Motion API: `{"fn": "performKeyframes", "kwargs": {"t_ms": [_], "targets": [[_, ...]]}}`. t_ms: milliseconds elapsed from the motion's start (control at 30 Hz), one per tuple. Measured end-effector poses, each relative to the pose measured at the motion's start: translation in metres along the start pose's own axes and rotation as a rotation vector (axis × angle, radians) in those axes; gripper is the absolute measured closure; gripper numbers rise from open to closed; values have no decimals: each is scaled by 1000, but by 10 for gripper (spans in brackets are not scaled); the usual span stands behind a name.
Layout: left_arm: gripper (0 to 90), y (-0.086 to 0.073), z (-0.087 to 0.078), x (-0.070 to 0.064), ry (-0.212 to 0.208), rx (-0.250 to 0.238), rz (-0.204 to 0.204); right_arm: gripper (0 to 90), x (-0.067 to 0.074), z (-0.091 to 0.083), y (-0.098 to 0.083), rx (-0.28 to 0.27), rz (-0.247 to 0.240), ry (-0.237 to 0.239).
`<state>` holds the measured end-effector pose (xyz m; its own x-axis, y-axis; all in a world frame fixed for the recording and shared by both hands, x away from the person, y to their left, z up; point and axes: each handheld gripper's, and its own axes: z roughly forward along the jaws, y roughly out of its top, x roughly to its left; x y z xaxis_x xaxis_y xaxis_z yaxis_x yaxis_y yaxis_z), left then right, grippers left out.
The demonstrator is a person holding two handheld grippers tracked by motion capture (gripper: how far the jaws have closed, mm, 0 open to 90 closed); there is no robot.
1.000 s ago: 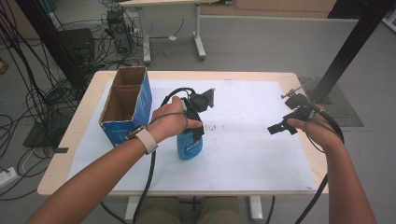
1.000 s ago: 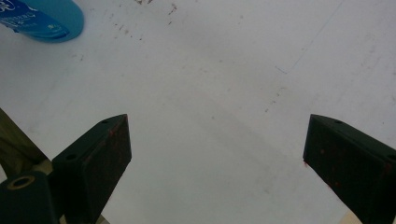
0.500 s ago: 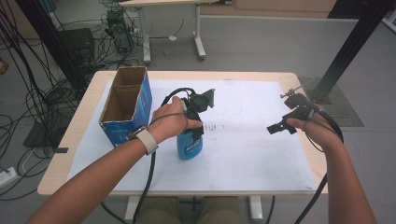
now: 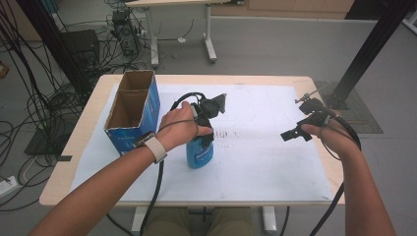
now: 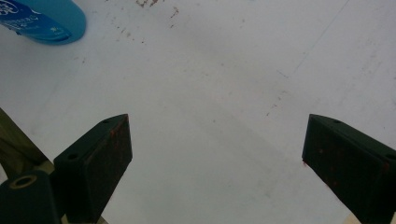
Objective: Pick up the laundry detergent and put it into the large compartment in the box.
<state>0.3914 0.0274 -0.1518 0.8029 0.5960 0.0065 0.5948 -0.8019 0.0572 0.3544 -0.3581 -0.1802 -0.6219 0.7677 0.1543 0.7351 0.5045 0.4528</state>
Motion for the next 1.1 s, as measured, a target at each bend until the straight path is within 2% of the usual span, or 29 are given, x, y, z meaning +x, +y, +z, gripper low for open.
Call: {"fn": "performKeyframes", "kwargs": {"t_ms": [367, 1100], "targets": [[381, 5, 0, 0, 2, 19, -9, 80, 1, -1, -2, -3, 2, -3], [382, 2, 0, 1, -2, 7, -6, 80, 1, -4, -4, -2, 4, -8]]}}
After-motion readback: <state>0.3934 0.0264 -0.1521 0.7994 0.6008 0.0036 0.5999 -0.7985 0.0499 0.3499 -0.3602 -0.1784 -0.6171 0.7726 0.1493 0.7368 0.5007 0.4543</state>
